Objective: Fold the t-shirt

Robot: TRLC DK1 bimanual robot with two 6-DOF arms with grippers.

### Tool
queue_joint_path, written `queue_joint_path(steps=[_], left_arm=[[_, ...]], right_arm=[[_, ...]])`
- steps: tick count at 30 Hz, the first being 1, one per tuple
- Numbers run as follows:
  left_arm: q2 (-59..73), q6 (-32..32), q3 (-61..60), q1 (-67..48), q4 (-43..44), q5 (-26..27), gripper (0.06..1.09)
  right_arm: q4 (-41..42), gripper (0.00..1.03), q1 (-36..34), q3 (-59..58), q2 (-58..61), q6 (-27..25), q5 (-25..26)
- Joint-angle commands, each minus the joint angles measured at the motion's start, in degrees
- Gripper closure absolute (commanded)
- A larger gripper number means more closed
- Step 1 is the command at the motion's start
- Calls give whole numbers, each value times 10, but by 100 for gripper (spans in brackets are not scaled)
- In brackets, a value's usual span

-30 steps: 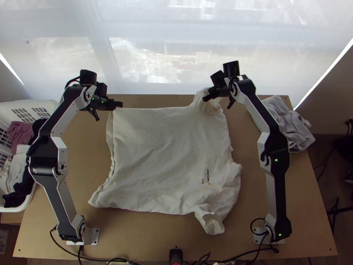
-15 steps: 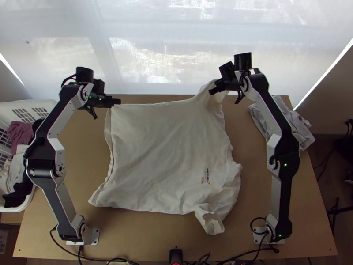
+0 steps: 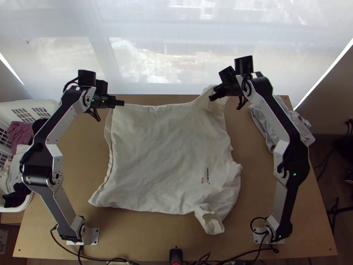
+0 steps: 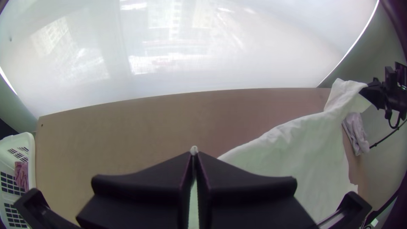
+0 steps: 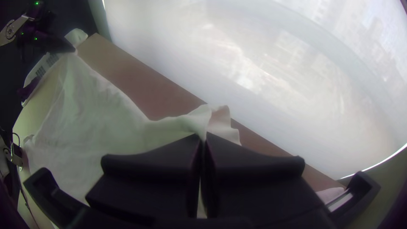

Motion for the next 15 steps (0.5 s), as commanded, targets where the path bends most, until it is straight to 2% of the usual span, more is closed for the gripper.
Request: queue_joint_path(steps=[1,15], left_arm=[[-46,1,-66,-5,51,0,105],[-130,5,-203,-7,119,0,105]], right_arm=[[35,100,13,-91,-51,4,-3],[114,100,17,-272,-172,11,-3]])
